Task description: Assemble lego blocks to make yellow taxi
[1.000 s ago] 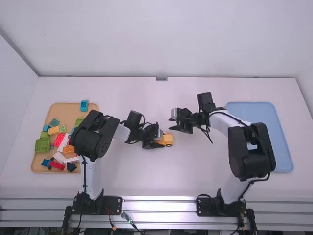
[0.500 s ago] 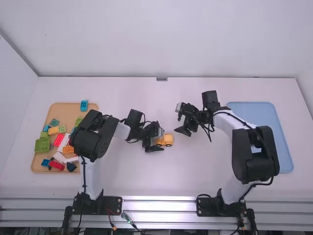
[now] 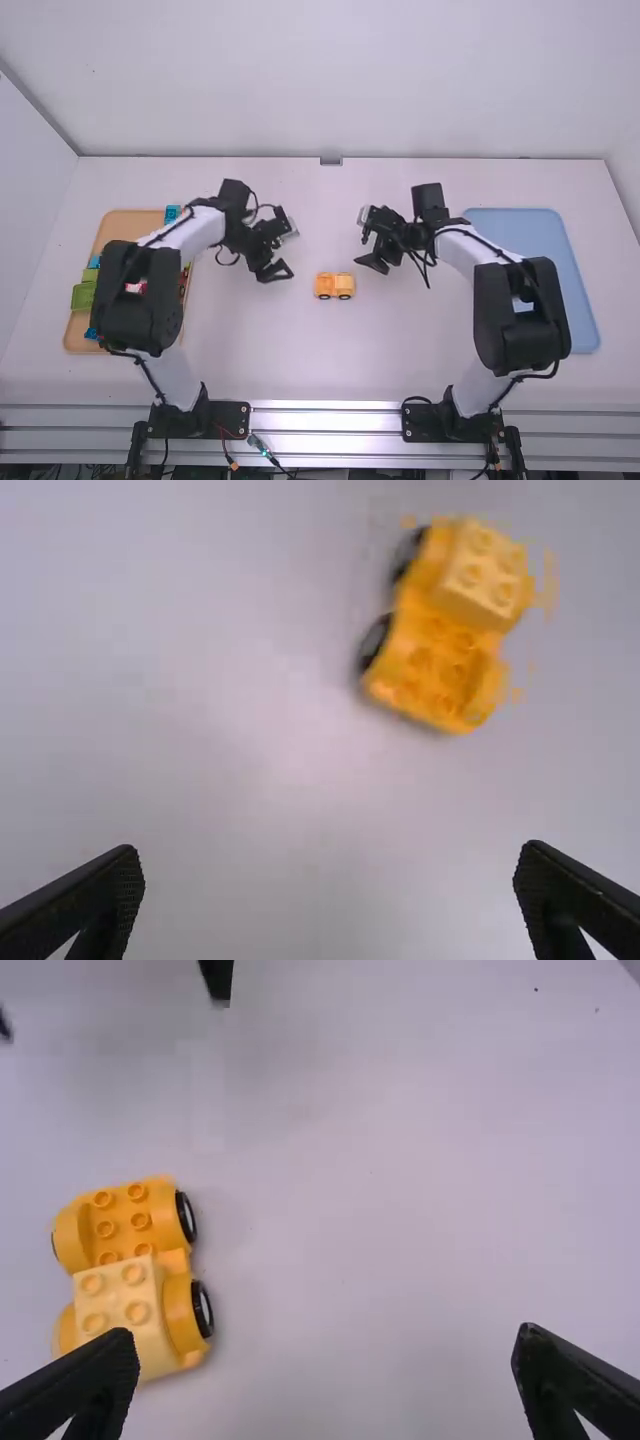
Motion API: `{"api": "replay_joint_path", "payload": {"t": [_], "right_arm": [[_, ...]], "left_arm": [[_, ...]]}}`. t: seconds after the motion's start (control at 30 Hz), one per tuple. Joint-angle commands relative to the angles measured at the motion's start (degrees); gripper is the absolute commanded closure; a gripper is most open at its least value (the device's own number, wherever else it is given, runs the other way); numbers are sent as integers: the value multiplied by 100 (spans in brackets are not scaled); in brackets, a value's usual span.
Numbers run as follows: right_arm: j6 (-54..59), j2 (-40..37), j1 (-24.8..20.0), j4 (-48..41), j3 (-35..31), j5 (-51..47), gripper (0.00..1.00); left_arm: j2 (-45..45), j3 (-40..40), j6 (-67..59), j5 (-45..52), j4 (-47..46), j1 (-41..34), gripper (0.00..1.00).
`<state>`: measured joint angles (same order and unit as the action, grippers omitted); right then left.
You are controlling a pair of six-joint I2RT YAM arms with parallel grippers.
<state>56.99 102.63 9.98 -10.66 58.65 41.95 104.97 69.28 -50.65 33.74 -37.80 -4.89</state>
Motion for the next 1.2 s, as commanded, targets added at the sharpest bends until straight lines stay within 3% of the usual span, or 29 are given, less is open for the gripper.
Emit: {"api": "replay_joint_path", "payload": {"t": [0.0,0.1,0.23,0.43,0.5,0.63,0.7,0.77,0.87,1.0,1.17], "right_arm": [[-20,-105,15,46,85,22,1],[-22,-105,24,162,85,22,1],[-22,-105,24,280,85,17,1],[-20,-105,13,343,87,13,1],[-26,-105,15,387,85,15,1],[-22,-105,17,470,85,17,1],[-24,-105,17,496,85,17,1],[-26,-105,20,551,85,15,1],[-22,-105,20,605,85,15,1],[-42,-105,17,688,85,15,1],[-474,-105,15,940,85,-2,1]], "left_arm": [[-184,538,994,-949,-382,407,1],[-184,990,2061,-1484,-584,892,1],[-184,1368,4441,-2044,-581,1753,1],[-181,1445,8166,-2267,-570,3169,1],[-179,1368,8771,-2271,-588,3606,1],[-179,1147,9280,-2046,-704,4308,1],[-179,1102,9221,-2146,-654,4551,11],[-179,1099,9243,-2404,-737,4747,12],[-179,1102,9235,-2699,-695,4920,12],[-129,1178,9245,-3084,-684,4946,20],[332,1823,9112,-3217,-1147,4946,8]]}}
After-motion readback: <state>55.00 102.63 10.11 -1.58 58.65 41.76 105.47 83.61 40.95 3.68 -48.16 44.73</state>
